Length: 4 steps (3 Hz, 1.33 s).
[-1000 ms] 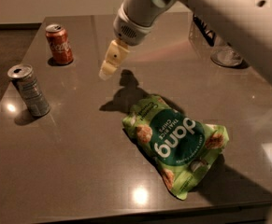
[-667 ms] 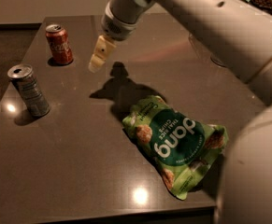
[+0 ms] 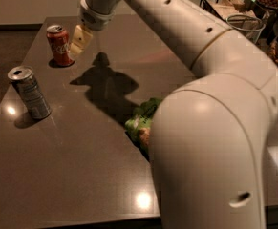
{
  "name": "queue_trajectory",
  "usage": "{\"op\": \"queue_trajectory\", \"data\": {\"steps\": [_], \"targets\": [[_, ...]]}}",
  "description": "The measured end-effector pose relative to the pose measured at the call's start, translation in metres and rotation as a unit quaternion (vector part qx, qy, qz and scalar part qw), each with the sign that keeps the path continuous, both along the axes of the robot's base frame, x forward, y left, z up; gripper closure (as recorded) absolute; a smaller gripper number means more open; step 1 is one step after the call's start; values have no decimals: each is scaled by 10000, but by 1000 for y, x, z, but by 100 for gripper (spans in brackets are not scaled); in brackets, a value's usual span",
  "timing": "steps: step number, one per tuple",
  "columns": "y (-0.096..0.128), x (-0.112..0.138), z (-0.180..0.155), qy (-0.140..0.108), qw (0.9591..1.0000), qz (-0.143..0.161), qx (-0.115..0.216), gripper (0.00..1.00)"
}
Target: Pick coke can
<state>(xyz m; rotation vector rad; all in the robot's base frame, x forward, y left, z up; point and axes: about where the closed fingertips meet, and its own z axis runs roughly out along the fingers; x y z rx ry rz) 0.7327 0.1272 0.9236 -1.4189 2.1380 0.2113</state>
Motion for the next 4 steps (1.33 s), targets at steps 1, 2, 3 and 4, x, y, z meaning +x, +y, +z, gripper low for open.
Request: {"op": "queue_trajectory", "data": {"steps": [1,2,3,4], "targets": [[38,14,8,-79,9999,-13,75,0],[65,13,10,-91,9997,1,217,0],[87,7,2,-49,9998,128,171,0],[99,5,-8,19,9996,289,-10,0]]}}
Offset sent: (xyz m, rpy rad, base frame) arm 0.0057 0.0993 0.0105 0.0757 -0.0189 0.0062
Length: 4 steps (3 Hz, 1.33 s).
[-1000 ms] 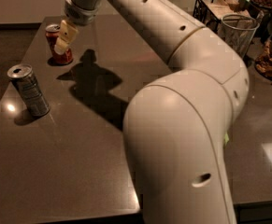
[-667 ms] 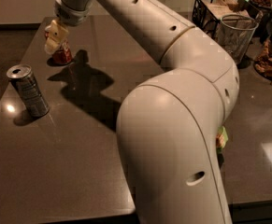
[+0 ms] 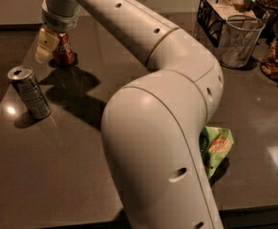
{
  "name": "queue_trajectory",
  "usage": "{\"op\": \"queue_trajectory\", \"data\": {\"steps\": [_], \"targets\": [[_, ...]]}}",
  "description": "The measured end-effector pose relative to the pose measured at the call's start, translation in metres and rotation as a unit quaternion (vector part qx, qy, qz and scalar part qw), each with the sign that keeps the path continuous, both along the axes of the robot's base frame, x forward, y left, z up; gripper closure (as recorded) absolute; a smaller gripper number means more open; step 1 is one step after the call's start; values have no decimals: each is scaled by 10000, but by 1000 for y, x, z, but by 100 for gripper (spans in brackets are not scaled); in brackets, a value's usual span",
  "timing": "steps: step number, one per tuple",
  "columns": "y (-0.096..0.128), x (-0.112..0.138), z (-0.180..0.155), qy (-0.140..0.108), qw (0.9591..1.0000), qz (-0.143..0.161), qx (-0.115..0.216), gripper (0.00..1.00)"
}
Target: Pick coke can
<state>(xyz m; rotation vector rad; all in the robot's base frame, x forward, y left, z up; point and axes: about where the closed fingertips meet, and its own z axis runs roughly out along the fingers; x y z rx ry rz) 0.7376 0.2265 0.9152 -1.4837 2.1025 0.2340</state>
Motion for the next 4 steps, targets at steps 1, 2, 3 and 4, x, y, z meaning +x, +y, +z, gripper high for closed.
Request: {"op": "queue_trajectory", "data": {"steps": [1,2,3,4], "targets": [[8,6,-7,48,9995,186,-257,0],[8,13,-4,101,9991,237,-350,16],[6,16,2,127,9991,254,-327,39],[-2,14,11,142,9992,285,-238,64]]}}
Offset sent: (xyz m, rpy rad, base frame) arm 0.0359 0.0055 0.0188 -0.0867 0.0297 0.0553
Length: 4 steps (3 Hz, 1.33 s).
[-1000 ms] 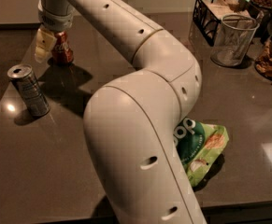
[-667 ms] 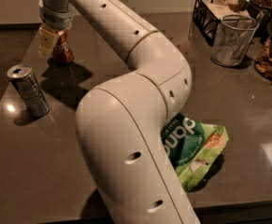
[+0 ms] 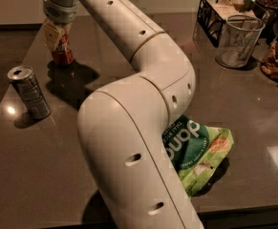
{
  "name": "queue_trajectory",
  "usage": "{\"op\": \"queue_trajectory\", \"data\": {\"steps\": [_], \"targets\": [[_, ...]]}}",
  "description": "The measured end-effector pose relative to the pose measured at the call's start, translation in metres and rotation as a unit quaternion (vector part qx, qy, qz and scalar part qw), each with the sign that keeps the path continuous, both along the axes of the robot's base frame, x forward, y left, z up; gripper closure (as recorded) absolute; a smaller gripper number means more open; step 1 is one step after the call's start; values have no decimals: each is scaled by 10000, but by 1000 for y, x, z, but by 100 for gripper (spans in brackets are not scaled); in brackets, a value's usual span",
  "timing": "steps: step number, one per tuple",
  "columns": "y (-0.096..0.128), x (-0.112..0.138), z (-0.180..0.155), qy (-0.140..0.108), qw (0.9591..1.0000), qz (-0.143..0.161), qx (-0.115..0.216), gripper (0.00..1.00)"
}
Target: Pick coke can
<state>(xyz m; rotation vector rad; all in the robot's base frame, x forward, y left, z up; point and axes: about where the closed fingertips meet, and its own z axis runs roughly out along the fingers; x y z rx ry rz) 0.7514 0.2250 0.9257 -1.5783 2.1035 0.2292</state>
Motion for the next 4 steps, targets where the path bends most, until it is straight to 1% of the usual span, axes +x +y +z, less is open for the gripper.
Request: {"op": "queue_trajectory", "data": {"steps": [1,2,3,4], "targets": [[-14,-6,12,2,10000,-1,96,87],[-30,-24,26,48,9998,121,175,100],[-43,-53,41,106,9989,385,238,100],[-48,-86,59,67,9969,718,329,100]]}}
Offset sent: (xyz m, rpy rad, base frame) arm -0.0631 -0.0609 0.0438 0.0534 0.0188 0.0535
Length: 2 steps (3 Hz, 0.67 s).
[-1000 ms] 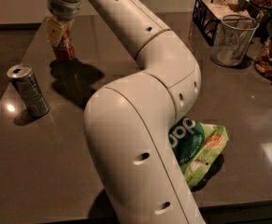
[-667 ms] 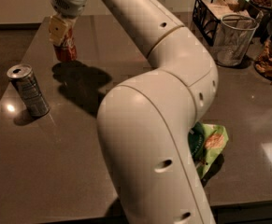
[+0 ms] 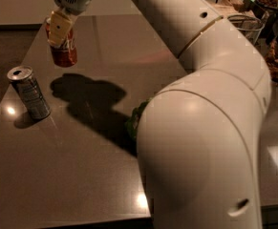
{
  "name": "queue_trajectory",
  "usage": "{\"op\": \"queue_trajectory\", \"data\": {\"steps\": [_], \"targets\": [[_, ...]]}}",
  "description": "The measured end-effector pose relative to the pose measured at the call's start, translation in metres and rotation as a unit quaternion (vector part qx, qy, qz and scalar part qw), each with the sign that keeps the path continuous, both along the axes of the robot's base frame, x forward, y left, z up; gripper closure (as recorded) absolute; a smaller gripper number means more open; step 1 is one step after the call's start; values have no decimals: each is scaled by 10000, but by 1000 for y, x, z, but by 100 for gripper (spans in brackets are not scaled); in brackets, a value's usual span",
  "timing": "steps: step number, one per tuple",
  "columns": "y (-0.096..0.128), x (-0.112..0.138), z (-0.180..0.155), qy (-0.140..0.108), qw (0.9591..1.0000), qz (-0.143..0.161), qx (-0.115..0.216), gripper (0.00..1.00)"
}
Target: Pick coke can
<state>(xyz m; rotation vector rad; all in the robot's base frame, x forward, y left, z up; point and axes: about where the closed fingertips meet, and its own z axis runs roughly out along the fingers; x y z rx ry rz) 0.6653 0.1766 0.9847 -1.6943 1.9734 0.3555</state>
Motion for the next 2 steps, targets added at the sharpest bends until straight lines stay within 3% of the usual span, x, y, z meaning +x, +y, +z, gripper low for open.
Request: {"op": "queue_trajectory", "data": {"steps": [1,2], "targets": [[-5,-25,9,-15,9997,230,40,100],[-5,-25,9,-14,9997,231,40,100]]}}
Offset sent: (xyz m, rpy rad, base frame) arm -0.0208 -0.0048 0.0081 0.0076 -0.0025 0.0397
